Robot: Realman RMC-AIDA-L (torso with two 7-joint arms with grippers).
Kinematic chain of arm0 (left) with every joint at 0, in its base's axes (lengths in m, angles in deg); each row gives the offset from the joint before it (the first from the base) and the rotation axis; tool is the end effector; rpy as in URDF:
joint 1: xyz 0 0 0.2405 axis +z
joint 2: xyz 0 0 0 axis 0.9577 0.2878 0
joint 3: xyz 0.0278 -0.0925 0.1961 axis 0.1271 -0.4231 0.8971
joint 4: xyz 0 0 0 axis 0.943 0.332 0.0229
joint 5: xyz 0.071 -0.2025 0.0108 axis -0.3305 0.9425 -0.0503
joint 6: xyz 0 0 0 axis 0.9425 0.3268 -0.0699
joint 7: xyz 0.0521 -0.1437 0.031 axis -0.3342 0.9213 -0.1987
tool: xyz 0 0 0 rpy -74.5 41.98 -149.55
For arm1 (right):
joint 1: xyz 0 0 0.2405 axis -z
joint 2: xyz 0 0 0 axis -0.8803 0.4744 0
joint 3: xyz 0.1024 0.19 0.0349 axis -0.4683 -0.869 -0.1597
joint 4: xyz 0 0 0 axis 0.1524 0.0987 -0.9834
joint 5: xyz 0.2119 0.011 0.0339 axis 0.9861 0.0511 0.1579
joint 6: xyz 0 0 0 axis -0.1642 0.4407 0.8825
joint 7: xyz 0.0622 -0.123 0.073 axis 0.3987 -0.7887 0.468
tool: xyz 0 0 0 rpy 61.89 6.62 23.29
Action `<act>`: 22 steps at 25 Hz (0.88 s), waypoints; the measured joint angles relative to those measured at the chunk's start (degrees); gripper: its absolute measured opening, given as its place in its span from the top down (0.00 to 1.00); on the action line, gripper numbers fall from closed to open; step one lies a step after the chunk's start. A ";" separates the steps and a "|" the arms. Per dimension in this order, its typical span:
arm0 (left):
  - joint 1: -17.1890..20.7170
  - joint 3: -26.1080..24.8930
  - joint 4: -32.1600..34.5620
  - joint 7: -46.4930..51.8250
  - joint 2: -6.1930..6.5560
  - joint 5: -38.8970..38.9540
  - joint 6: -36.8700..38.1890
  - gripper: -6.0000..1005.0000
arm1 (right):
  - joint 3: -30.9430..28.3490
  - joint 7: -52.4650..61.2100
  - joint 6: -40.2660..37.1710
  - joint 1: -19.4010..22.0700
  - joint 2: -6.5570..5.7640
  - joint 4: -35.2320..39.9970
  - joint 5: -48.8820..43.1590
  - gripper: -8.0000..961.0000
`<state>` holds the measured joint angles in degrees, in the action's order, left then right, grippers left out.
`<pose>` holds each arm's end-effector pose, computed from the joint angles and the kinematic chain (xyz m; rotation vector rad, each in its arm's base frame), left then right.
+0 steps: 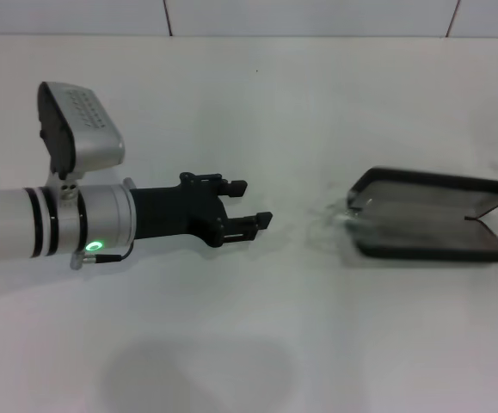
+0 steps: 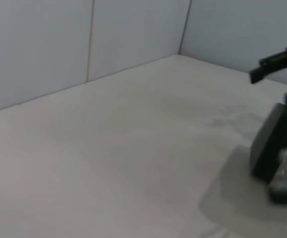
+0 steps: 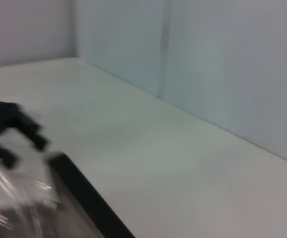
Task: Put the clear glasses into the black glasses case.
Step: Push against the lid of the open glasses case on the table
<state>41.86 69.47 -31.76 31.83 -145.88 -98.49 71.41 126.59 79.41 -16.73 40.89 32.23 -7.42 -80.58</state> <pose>-0.2235 0.3338 -0.0731 -2.7288 -0.5893 -0.4719 0.2906 0.3281 0.0913 -2.4853 0.4351 0.3337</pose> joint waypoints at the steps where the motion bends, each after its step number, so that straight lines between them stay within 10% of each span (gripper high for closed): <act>1: -0.30 0.07 -0.18 -0.05 -0.08 -0.08 0.00 0.33 | 0.07 0.29 3.41 0.19 0.14 -0.23 0.04 0.09; 10: -2.27 3.06 -1.50 -0.04 -0.30 0.57 0.03 0.33 | 0.04 0.30 0.67 0.29 0.84 -0.08 0.20 0.09; 16: -2.18 2.78 -1.42 -0.05 -0.32 1.25 0.03 0.33 | -6.07 -0.57 -10.44 0.28 -0.94 -0.73 4.30 0.09; 22: -2.04 2.64 -1.00 -0.20 -0.32 2.71 0.03 0.34 | -7.98 -0.30 -2.59 0.66 0.66 -1.52 4.16 0.09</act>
<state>39.82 72.11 -32.76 31.63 -146.19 -95.78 71.44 118.61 79.12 -19.32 41.55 32.89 -8.94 -76.42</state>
